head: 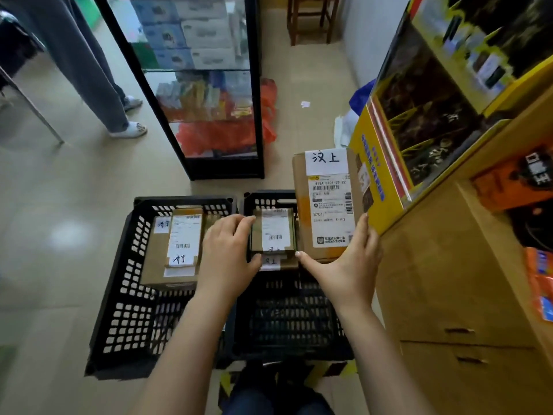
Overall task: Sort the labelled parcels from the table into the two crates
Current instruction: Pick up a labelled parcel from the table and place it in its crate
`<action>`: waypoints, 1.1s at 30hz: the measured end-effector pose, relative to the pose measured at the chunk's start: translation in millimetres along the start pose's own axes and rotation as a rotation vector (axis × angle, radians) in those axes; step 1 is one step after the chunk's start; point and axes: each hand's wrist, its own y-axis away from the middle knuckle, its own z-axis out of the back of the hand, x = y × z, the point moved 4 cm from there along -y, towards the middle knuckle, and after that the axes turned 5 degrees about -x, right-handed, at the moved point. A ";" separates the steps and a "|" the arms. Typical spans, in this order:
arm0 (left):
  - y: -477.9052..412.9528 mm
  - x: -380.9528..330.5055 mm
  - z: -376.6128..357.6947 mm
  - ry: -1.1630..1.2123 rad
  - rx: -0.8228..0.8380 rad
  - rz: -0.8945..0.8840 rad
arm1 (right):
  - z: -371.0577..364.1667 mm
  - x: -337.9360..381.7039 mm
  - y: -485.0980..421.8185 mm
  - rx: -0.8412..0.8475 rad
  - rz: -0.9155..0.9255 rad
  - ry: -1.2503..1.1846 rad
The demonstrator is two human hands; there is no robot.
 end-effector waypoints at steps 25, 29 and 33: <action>-76.9 71.0 -350.6 0.049 0.398 -0.040 | -278.1 -183.2 -85.2 0.263 -0.155 0.278; -77.8 73.9 -374.1 -0.065 0.509 -0.089 | -298.0 -191.8 -92.1 0.332 -0.178 0.312; -69.3 81.7 -395.1 -0.134 0.656 -0.122 | -318.2 -208.1 -93.3 0.399 -0.193 0.245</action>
